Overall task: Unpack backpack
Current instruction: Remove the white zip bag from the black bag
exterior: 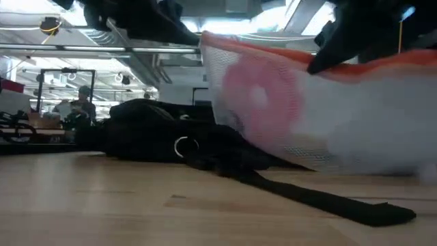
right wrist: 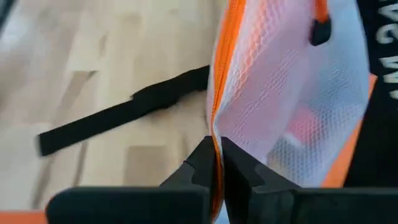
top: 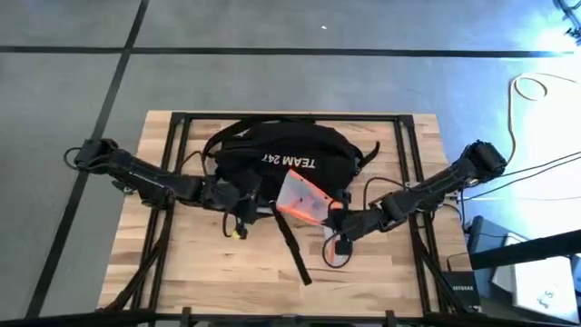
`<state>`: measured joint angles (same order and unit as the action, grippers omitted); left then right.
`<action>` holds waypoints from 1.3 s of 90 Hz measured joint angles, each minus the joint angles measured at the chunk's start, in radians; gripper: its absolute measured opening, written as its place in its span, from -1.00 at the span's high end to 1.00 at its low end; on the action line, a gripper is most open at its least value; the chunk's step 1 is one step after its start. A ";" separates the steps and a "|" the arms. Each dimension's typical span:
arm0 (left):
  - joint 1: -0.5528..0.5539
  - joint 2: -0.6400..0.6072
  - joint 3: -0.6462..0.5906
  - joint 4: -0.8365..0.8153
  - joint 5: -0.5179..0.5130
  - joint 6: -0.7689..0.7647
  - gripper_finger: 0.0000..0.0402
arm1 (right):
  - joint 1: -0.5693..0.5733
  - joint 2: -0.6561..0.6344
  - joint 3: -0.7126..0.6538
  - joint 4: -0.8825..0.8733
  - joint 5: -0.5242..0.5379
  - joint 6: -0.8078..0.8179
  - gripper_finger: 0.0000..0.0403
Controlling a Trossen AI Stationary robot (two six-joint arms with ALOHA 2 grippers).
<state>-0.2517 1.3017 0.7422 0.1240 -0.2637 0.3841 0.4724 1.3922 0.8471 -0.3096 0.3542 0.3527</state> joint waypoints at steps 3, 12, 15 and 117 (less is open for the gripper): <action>-0.005 0.002 0.000 0.006 -0.008 0.007 0.30 | 0.007 0.000 0.000 0.001 -0.001 0.003 1.00; -0.018 0.004 0.000 0.032 -0.011 0.018 0.06 | 0.015 0.000 0.000 0.000 -0.005 0.008 1.00; -0.024 0.004 0.000 0.041 -0.012 0.024 0.00 | 0.015 0.000 0.000 0.000 -0.006 0.008 1.00; -0.156 0.244 -0.001 0.329 -0.373 0.378 0.31 | 0.012 0.000 0.000 0.000 -0.005 0.009 1.00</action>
<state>-0.4080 1.5455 0.7414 0.4530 -0.6368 0.7620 0.4843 1.3926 0.8467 -0.3092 0.3492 0.3618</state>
